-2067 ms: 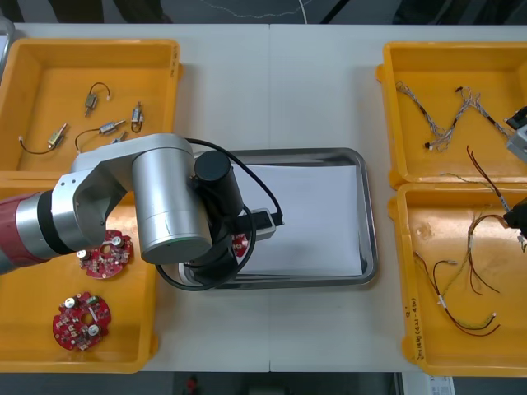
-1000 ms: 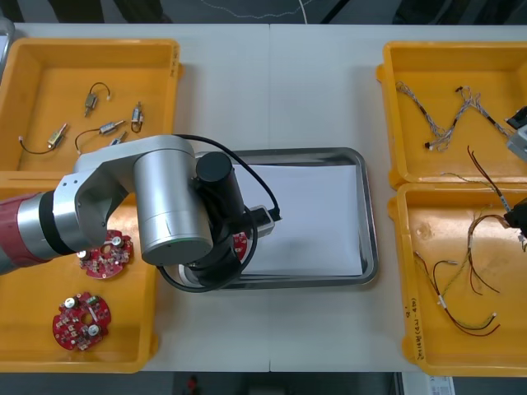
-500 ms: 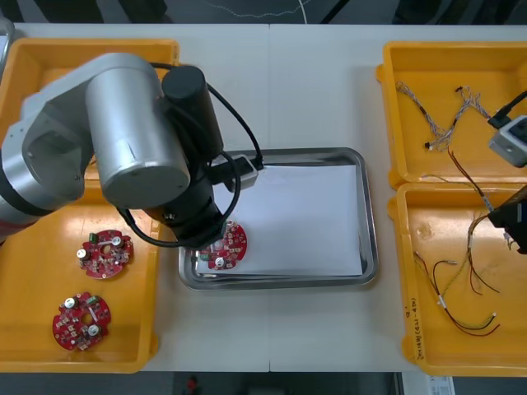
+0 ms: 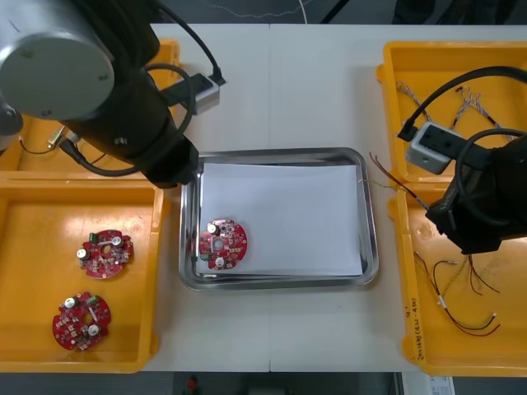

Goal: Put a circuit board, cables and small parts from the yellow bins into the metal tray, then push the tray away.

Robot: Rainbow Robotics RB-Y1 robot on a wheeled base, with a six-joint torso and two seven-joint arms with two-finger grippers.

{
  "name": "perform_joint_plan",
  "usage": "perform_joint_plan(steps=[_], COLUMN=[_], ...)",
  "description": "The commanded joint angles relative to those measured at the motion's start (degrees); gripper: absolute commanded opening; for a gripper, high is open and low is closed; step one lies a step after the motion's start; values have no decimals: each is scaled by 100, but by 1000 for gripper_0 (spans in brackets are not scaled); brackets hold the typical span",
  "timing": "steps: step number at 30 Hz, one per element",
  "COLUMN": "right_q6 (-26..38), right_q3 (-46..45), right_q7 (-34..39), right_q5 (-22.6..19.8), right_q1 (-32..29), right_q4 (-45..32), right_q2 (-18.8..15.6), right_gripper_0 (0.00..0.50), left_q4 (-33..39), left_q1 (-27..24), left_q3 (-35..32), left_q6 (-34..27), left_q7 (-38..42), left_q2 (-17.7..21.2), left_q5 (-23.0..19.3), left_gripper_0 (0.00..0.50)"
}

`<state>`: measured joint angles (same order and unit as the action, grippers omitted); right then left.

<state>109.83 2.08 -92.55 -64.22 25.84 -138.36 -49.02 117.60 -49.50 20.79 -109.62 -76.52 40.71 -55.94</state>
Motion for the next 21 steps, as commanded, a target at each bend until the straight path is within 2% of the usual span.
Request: perform_joint_plan(steps=[1, 5, 9, 15, 21], right_q6=[17, 17, 17, 17, 17], right_q3=[847, 1304, 1682, 1858, 2174], right_q7=[-334, -466, -1055, -1837, -2558], right_q5=[225, 533, 937, 1192, 1456], right_q1=[589, 861, 1116, 1230, 1362], right_q4=[-138, -129, -15, 468, 952], right_q2=[-126, 191, 586, 1052, 1245], right_gripper_0=[0, 0, 0, 0, 0], left_q4=[-167, -501, -888, -1468, -2022], left_q1=[-192, -192, -192, -200, -192], left_q3=[-541, -708, -769, -778, -778], left_q6=[-38, -38, -38, -38, -38], left_q7=[639, 560, 463, 305, 59], left_q2=[323, 596, 833, 965, 1096], left_q5=[-216, -242, -216, 57, 241], left_gripper_0=[500, 500, 500, 500, 500])
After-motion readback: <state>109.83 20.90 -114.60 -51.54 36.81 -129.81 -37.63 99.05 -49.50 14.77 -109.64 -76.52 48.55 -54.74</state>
